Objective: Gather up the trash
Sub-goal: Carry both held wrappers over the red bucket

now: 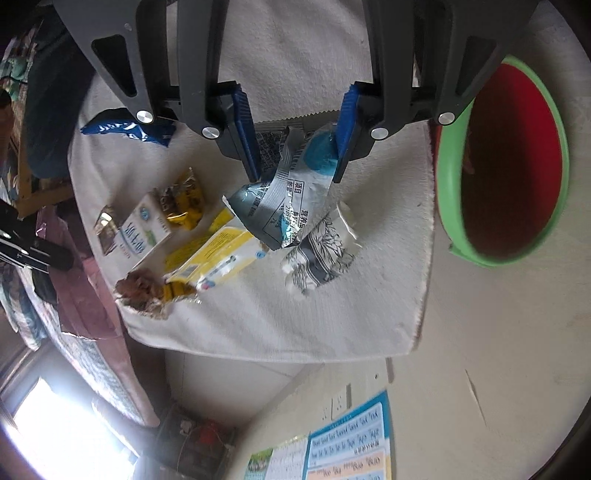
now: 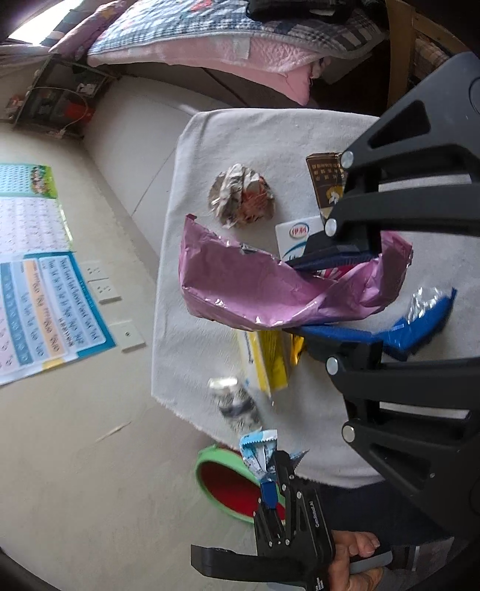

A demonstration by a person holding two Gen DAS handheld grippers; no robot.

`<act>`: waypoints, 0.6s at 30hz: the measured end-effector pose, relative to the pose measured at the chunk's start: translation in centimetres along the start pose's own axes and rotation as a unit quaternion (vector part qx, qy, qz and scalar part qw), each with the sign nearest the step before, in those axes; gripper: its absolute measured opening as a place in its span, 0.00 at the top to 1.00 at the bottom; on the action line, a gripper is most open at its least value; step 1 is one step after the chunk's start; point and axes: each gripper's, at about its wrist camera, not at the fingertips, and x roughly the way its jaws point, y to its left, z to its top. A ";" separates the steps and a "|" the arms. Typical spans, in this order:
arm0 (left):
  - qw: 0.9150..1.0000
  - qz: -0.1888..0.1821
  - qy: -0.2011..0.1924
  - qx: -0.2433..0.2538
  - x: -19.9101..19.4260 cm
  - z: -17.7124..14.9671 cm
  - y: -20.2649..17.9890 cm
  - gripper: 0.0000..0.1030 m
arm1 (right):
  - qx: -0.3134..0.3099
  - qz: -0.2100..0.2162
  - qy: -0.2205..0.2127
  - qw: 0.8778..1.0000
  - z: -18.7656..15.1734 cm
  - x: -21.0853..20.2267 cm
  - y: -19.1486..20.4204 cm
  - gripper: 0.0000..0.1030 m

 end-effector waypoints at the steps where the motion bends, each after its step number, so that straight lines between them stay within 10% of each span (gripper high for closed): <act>1: 1.000 0.000 -0.005 -0.001 -0.5 -0.1 0.1 0.65 | -0.003 0.000 -0.004 1.000 0.1 -0.3 0.3 0.74; 18: 0.995 0.029 -0.077 -0.058 -7.0 -0.3 5.6 0.65 | -0.081 0.038 -0.048 0.995 3.8 -3.3 9.7 0.74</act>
